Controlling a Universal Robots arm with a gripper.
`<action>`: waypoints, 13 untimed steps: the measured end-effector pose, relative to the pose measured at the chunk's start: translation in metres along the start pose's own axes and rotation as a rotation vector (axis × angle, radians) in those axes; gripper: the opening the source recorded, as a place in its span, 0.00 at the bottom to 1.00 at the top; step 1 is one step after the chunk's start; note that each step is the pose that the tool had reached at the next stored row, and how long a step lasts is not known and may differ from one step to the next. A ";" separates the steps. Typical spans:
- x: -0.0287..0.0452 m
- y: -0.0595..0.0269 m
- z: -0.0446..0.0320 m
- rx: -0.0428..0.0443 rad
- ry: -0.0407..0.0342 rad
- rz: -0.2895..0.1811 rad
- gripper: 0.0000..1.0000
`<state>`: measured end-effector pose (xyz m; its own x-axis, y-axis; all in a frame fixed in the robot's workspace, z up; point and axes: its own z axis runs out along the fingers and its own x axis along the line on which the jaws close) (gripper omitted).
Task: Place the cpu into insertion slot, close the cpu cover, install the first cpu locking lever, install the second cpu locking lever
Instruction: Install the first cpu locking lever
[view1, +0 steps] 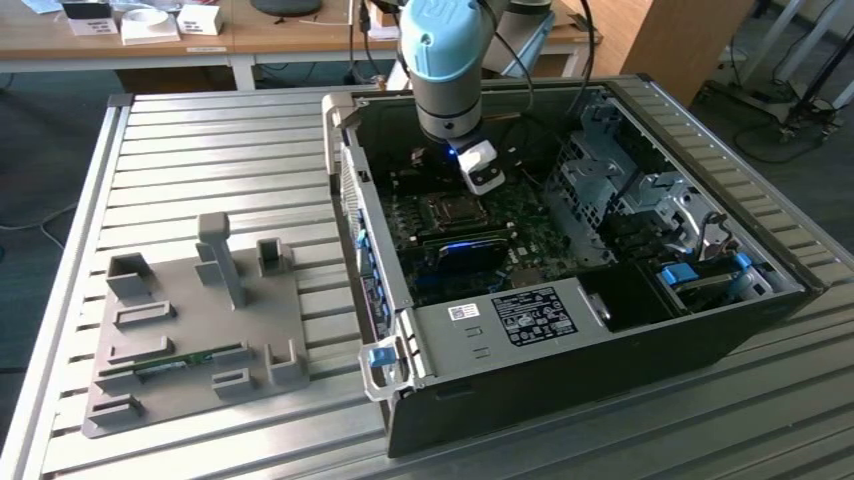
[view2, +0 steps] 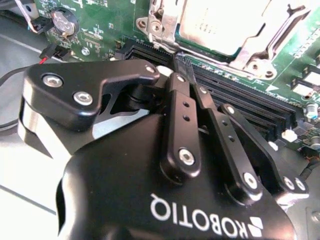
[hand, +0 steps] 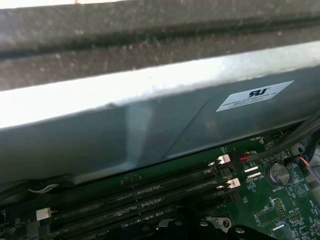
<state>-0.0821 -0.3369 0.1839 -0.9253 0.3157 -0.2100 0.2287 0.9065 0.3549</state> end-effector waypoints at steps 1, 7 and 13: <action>0.0000 0.0000 0.0000 -0.0014 0.0003 0.001 0.11; -0.0001 -0.0003 0.0000 -0.0048 0.0010 0.002 0.11; -0.0005 0.0004 -0.0017 -0.0044 0.0009 0.001 0.11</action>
<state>-0.0820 -0.3372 0.1857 -0.9253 0.3167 -0.2087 0.2287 0.9048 0.3592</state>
